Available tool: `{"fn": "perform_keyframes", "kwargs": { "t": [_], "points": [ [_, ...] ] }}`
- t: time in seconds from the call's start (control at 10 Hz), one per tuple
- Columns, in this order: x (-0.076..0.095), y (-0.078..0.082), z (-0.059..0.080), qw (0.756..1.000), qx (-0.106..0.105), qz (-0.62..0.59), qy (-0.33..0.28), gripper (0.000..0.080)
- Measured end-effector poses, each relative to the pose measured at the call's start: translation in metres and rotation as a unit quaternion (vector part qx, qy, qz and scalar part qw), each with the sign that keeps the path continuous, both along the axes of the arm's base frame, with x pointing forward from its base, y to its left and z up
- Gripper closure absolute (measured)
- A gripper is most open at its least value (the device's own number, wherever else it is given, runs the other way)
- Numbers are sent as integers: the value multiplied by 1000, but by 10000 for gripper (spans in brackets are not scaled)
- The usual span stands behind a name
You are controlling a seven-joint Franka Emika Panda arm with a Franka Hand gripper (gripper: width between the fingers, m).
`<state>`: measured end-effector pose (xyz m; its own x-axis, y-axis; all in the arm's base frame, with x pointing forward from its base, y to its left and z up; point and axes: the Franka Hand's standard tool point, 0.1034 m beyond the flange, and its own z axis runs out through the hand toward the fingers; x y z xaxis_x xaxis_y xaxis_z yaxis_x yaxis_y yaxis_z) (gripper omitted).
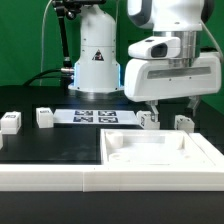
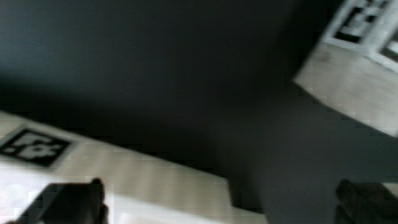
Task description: Assemble one leg
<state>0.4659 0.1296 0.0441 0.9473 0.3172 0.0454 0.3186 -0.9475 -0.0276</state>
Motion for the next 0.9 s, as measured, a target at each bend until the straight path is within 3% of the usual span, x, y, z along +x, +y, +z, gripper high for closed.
{"fn": "perform_keyframes", "kwargs": {
  "t": [0.2,0.3,0.6,0.9],
  "points": [
    [-3,21,-2,997,8,-78,4,150],
    [-4,23,-3,995,11,-99,6,150],
    [-5,25,-3,985,18,-173,13,150],
    [-9,21,-6,984,20,-175,14,150]
  ]
}}
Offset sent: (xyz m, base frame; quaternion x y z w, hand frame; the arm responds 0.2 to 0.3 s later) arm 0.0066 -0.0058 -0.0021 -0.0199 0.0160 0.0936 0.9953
